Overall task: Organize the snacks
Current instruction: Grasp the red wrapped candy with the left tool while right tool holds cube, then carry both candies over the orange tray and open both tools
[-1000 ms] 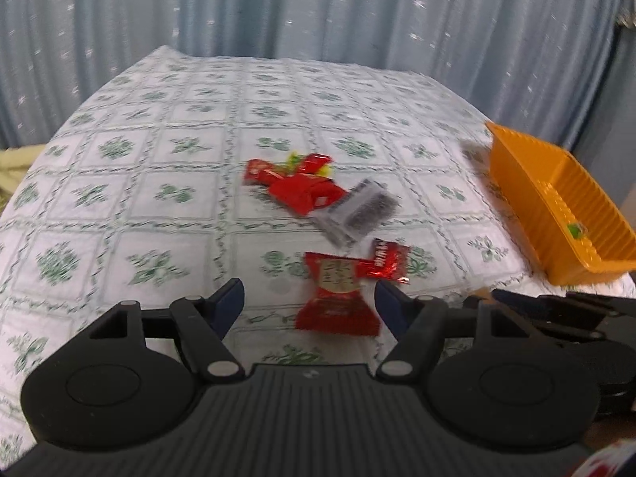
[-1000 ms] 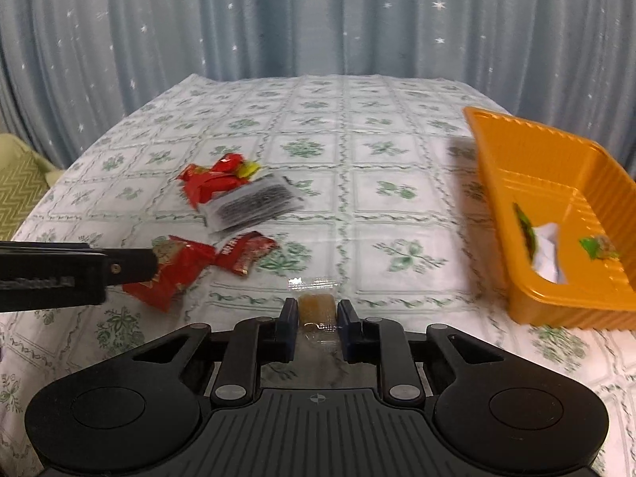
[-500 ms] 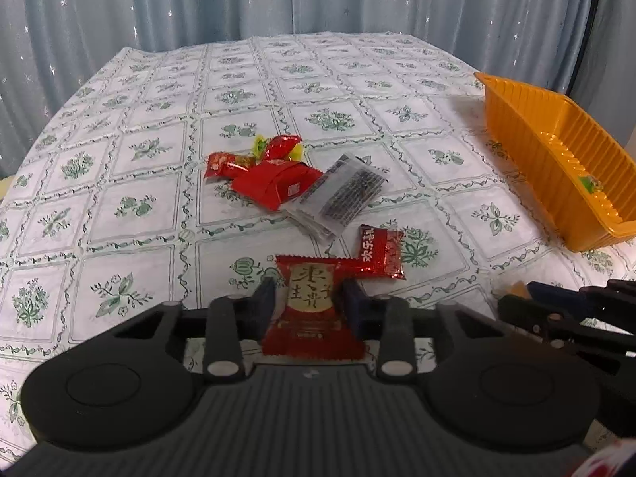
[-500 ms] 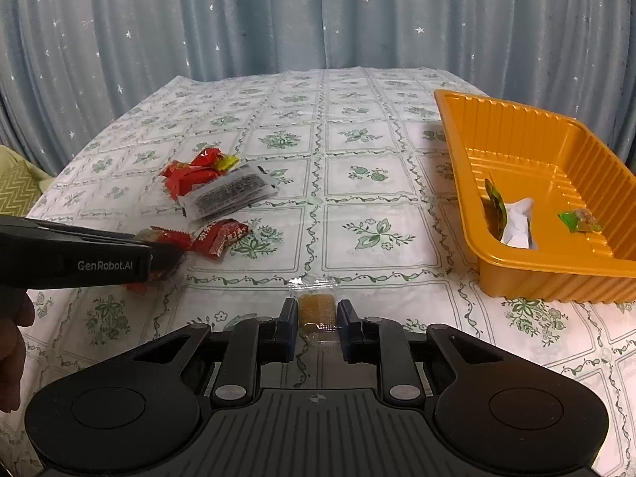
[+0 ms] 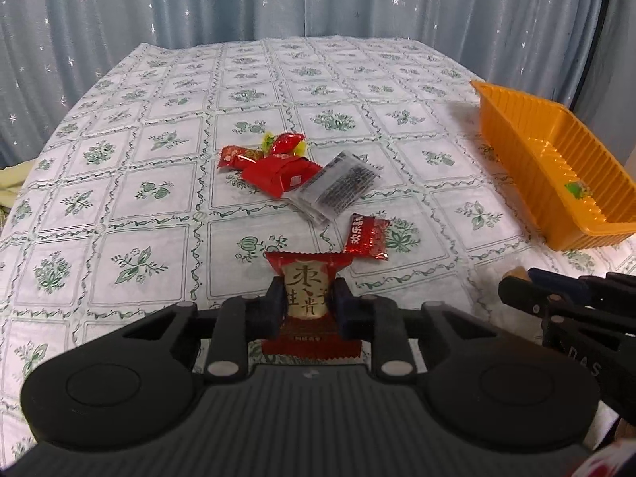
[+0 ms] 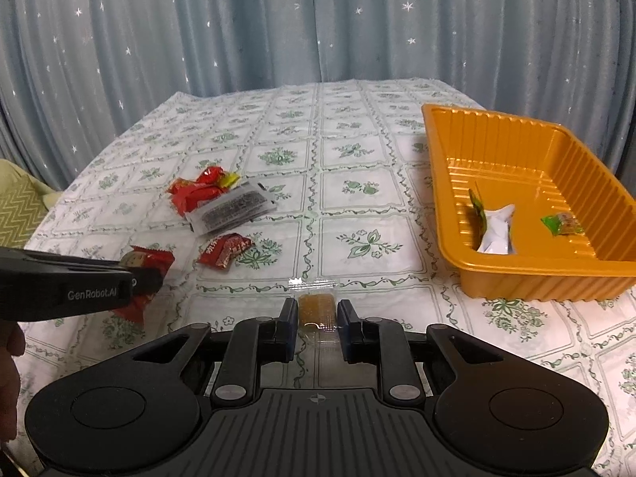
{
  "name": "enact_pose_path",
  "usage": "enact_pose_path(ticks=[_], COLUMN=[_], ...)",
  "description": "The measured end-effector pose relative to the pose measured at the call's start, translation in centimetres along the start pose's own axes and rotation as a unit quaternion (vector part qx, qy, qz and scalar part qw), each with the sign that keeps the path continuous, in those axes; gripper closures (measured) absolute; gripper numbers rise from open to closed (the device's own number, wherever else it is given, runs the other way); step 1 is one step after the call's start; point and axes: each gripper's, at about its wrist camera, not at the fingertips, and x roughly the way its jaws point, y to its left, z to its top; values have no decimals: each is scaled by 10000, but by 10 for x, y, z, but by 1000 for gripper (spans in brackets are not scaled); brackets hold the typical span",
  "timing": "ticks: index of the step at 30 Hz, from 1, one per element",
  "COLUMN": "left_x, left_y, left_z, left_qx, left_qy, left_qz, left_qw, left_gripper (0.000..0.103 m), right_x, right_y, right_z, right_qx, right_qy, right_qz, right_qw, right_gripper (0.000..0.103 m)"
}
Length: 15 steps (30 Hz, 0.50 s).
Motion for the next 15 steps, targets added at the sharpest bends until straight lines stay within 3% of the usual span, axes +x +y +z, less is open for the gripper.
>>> enact_pose_path(ticks=[15], left_x=[-57], left_y=[-30], left_z=[2], left_qx=[115], left_qy=[-341], left_qz=[-33], left_qw=[9993], left_gripper=[80], right_x=[-53], right_y=[-12], right_z=[5], right_qx=[153], right_qy=[-352], right_qz=[-18], right_qw=[9993], right_gripper=[82])
